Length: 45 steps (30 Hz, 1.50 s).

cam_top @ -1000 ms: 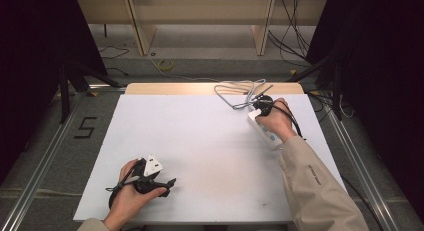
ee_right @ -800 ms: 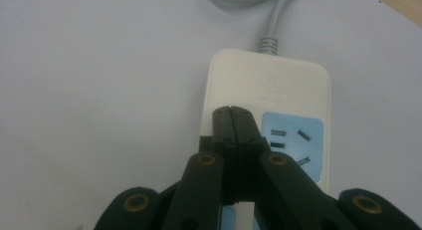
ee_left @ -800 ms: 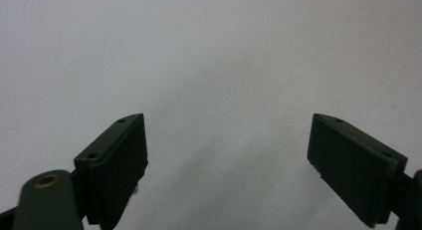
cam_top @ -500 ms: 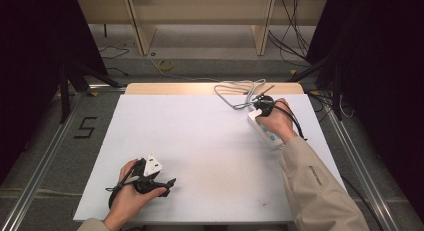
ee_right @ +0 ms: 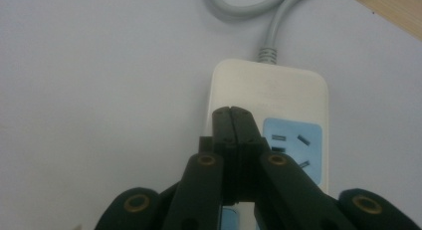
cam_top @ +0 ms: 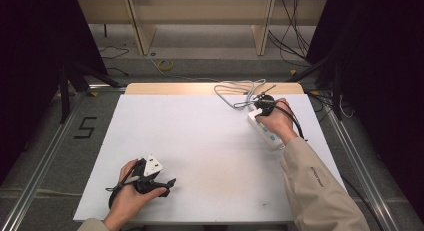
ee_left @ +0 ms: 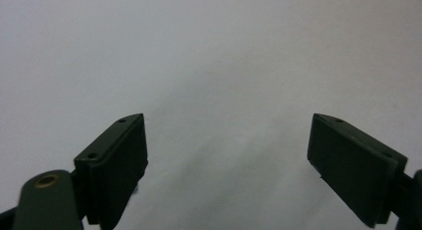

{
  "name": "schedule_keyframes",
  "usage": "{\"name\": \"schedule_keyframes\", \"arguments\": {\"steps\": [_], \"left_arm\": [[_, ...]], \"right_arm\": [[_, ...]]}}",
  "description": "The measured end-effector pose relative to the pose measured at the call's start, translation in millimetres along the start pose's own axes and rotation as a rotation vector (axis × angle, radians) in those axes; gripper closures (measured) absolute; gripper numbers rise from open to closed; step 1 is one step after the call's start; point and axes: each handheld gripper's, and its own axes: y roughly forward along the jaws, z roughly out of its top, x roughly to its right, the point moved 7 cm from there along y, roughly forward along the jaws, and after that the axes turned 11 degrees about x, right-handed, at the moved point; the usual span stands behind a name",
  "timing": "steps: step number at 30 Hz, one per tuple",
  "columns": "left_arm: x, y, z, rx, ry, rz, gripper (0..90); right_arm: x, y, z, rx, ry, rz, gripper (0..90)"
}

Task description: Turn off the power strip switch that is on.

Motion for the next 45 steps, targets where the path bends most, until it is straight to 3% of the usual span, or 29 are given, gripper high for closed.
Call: {"name": "schedule_keyframes", "arguments": {"steps": [15, 28, 35, 45], "left_arm": [[-0.4, -0.6, 0.1, 0.002, 0.001, 0.004, 15.6], [0.4, 0.0, -0.1, 0.001, -0.001, 0.005, 15.6], [0.3, -0.3, -0.2, -0.001, -0.003, 0.005, 15.6], [0.2, -0.3, -0.6, -0.001, -0.005, 0.006, 15.6]], "right_arm": [[-7.4, -12.4, -1.4, 0.042, 0.002, 0.014, 90.0], [-19.1, -27.5, -25.2, 0.076, 0.013, 0.059, 87.5], [-32.6, -40.3, -35.2, 0.112, 0.019, 0.093, 82.1], [-58.3, -58.6, -58.7, 0.191, 0.043, 0.17, 66.7]]}}
